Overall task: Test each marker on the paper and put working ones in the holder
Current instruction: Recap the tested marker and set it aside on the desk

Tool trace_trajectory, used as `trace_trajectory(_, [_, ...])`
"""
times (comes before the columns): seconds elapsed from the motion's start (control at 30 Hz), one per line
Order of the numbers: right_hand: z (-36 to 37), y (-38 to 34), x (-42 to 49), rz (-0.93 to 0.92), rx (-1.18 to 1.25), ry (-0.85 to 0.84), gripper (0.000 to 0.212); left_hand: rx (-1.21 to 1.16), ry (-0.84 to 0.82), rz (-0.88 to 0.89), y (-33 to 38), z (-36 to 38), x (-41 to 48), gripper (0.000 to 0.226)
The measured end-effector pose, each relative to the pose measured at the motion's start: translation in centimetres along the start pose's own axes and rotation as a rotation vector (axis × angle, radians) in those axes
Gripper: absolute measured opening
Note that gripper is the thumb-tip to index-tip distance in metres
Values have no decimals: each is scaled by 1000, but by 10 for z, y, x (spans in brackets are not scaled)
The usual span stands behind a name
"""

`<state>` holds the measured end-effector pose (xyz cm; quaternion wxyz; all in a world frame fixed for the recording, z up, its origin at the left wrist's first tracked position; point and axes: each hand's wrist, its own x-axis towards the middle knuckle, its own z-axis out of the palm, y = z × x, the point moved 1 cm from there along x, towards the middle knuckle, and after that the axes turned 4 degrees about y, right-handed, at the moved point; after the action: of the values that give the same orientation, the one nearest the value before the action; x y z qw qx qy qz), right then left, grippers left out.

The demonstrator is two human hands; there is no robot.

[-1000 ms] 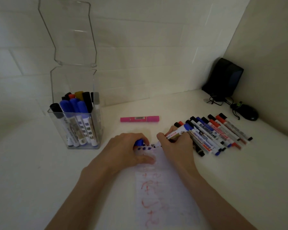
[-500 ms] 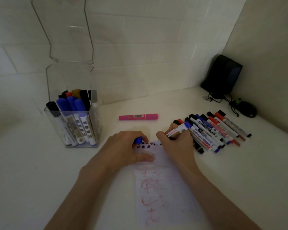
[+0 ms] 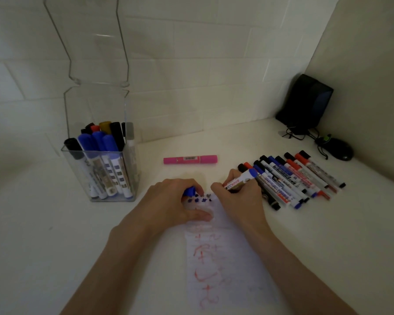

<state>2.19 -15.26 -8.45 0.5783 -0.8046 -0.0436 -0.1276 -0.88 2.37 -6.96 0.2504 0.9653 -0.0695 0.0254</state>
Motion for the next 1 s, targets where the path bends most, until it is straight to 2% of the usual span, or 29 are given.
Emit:
trace_trajectory(0.27, [-2, -1, 1, 104, 7, -1, 40, 7, -24, -13, 0, -1, 0, 68])
trace_trajectory(0.37, [-7, -3, 5, 225, 120, 90, 30, -26, 2, -53, 1, -1, 1, 66])
trace_trajectory(0.43, [-11, -8, 8, 270, 217, 128, 24, -169, 35, -84, -1, 1, 1, 47])
trace_trajectory(0.5, [-15, -13, 9, 247, 268, 113, 24, -297, 79, -25, -5, 2, 0, 21])
trace_trajectory(0.53, [-15, -17, 8, 222, 285, 93, 24, -331, 101, 12, -6, 2, 0, 16])
trace_trajectory(0.77, [-15, -26, -1, 186, 422, 0, 26, -397, 160, 95, -3, 2, 5, 17])
trace_trajectory(0.9, [-13, -30, -5, 180, 396, -137, 22, -366, 200, 134, -3, 3, 6, 25])
trace_trajectory(1.0, [-19, -33, 1, 318, 480, -216, 42, -374, 265, 113, -7, 0, 4, 31])
